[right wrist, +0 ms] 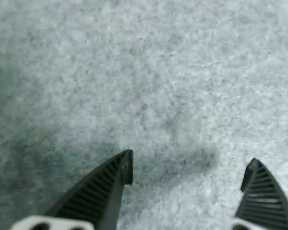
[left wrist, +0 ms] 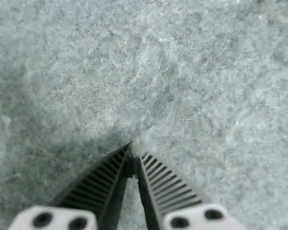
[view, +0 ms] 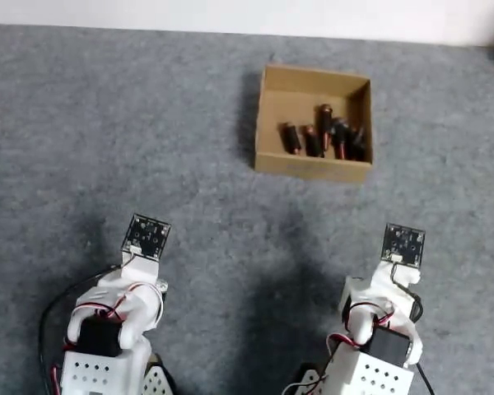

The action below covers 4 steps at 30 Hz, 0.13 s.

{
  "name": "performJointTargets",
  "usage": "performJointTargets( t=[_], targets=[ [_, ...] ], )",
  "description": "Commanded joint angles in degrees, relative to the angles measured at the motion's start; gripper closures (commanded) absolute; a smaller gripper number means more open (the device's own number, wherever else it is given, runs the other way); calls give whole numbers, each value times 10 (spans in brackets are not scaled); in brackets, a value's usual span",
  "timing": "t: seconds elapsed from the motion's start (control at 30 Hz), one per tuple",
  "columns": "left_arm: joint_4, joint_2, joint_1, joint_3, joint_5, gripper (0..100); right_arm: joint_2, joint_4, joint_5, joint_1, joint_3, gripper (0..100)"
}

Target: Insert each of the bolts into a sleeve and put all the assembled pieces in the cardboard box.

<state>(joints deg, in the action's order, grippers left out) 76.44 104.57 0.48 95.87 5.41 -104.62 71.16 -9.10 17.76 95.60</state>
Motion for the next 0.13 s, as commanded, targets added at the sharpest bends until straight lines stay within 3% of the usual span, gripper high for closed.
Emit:
performJointTargets(
  t=[0.0,0.1],
  targets=[
    [3,7,-2,13,0,986,-4,2,-5,6,71,660],
    [3,7,-2,13,0,986,-4,2,-5,6,71,660]
  ],
)
